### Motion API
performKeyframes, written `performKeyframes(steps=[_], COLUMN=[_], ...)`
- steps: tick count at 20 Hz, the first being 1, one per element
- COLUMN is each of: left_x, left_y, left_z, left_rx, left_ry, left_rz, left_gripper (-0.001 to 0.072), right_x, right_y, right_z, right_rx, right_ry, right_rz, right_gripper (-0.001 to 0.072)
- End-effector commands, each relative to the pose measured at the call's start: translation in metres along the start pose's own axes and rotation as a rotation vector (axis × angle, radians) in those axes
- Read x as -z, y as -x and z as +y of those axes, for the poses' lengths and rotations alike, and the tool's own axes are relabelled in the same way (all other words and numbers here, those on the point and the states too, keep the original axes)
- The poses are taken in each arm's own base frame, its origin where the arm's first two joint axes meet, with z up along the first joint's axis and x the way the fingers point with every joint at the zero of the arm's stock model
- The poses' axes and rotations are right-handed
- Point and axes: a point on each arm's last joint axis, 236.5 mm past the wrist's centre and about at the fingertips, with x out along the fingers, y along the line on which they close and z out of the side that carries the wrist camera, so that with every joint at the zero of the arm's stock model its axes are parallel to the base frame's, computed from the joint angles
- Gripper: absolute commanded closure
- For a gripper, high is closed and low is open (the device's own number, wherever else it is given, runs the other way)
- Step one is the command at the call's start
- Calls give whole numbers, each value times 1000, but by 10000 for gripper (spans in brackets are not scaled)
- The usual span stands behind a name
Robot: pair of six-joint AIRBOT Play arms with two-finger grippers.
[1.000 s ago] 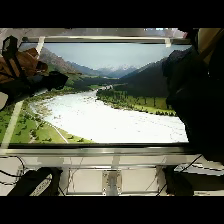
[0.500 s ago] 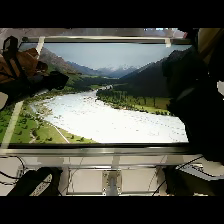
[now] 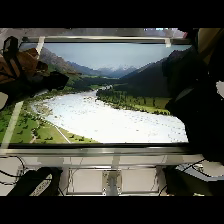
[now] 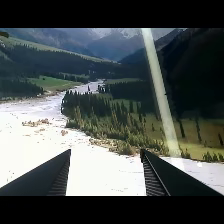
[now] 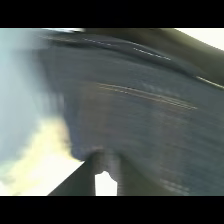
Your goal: Fold the clothes and pants, and hang the long-sleeved shirts on hangers.
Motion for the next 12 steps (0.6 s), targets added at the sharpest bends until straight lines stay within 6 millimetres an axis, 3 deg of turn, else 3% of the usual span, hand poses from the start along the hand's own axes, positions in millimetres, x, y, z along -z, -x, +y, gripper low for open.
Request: performKeyframes(steps=[1,3,5,9,12], left_x=[4,4,4,4,4], left_y=[0,0,0,0,0], left_z=[0,0,1,1,1], left_rx=[-2,-2,-2,-2,-2], left_ry=[-1,-1,-1,-1,0], left_rz=[19,19,19,19,19], left_gripper=[219,219,219,219,219], right_x=[24,68,111,171,197], right_y=[41,42,27,-18,-22], right_z=[174,232,262,270,281], right_rx=[-597,-743,-769,-586,-593], right_ry=[346,535,697,923,998], right_rz=[-25,63,162,310,361], right_gripper=[682,682,681,681,681])
